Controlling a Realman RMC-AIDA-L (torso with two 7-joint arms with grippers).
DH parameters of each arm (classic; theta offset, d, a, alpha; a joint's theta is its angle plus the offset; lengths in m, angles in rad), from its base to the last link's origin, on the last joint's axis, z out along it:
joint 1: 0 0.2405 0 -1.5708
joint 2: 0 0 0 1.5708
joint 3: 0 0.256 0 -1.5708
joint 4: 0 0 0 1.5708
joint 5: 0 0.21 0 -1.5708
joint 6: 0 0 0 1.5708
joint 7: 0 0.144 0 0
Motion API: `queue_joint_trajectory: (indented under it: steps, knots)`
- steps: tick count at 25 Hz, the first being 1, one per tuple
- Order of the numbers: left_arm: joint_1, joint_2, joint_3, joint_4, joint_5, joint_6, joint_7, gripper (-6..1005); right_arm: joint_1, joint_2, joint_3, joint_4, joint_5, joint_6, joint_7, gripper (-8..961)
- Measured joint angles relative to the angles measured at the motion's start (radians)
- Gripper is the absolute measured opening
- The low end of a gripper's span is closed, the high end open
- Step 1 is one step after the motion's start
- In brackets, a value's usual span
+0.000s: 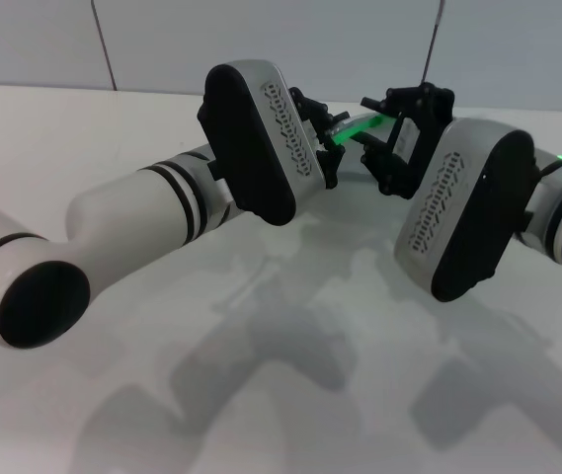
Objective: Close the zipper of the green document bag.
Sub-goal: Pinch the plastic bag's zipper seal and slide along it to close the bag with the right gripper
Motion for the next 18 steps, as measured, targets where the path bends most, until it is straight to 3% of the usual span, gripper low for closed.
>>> queue_joint_trajectory:
  steps: [18]
  knots:
    - [-0.003, 0.000, 0.004, -0.002, 0.000, -0.002, 0.000, 79, 0.005, 0.000, -0.014, 0.042, -0.005, -0.062, 0.000, 265]
